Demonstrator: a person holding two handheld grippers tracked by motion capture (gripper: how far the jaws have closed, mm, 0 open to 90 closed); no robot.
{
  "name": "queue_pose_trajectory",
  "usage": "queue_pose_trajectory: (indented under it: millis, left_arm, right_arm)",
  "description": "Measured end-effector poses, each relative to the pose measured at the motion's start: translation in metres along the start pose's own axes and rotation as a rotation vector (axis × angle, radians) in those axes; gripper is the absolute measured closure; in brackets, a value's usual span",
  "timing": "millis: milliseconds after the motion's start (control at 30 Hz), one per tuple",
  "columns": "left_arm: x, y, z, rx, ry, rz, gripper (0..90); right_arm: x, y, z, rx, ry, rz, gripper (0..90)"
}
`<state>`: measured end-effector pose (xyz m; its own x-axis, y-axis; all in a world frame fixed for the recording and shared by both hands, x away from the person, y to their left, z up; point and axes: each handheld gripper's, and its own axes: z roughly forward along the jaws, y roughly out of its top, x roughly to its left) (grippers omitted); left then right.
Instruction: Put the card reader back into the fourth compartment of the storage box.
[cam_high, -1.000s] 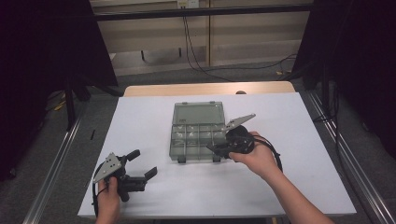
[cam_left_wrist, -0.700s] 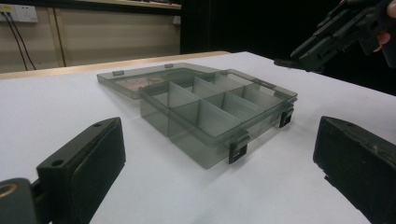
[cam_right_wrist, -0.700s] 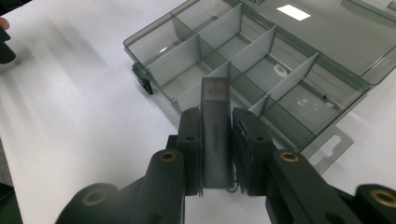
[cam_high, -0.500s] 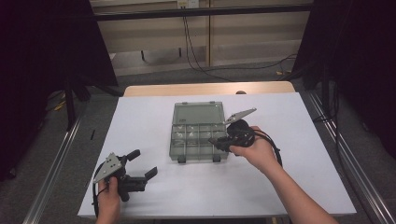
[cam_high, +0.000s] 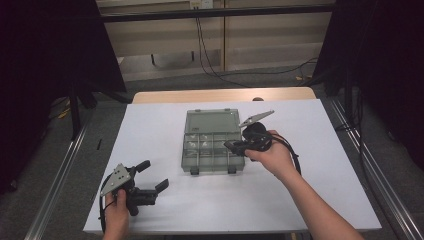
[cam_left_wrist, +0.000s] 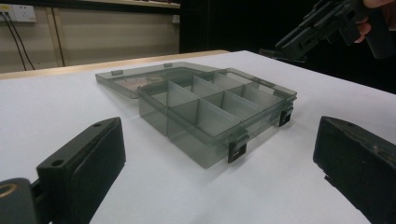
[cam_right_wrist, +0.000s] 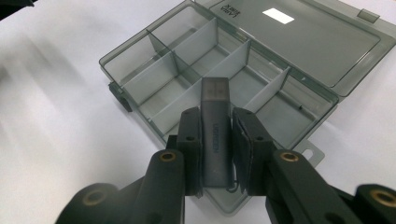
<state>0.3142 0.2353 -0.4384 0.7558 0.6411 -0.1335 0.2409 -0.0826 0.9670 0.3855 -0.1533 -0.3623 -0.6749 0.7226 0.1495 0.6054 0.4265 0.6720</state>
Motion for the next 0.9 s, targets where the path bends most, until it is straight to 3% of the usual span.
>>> queue_pose_trajectory:
  millis: [900]
  left_arm:
    - [0.0,0.0,0.001,0.006,-0.004,0.008,2.5]
  right_arm:
    - [-0.02,0.01,0.017,0.004,-0.08,0.066,74.1]
